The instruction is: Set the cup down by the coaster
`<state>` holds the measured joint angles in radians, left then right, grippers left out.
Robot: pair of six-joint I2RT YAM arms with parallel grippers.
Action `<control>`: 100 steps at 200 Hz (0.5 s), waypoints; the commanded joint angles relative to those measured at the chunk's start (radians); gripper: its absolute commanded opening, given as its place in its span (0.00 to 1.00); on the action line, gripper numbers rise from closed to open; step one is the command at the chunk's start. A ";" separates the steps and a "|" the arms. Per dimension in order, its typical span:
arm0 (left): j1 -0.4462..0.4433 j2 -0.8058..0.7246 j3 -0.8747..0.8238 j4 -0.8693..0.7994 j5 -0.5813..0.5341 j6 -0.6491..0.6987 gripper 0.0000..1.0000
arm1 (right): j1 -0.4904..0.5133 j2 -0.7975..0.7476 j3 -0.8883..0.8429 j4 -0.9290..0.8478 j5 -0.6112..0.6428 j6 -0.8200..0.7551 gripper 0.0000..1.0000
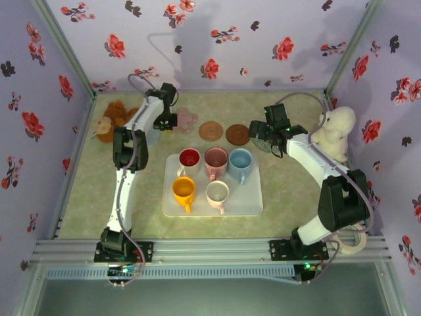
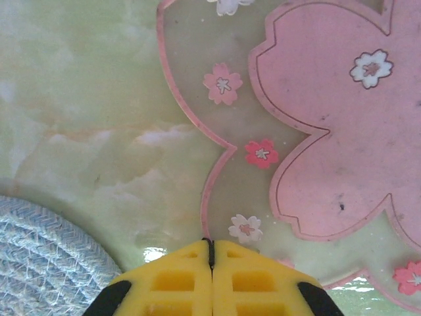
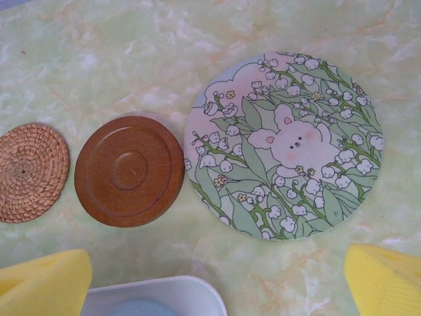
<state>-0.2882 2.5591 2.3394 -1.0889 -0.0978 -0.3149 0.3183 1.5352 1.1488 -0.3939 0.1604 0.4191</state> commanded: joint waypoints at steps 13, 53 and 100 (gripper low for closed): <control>-0.012 0.011 -0.158 -0.041 0.051 -0.005 0.06 | -0.005 -0.020 0.003 -0.016 0.012 -0.013 0.99; -0.014 -0.082 -0.319 -0.006 0.095 -0.016 0.04 | -0.005 -0.012 0.010 -0.011 0.004 -0.013 0.99; -0.013 -0.172 -0.319 -0.004 0.097 -0.013 0.05 | -0.004 -0.002 0.019 -0.015 -0.002 -0.015 0.99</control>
<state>-0.2909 2.3901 2.0281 -0.9295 -0.0513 -0.3161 0.3183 1.5352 1.1488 -0.3931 0.1596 0.4187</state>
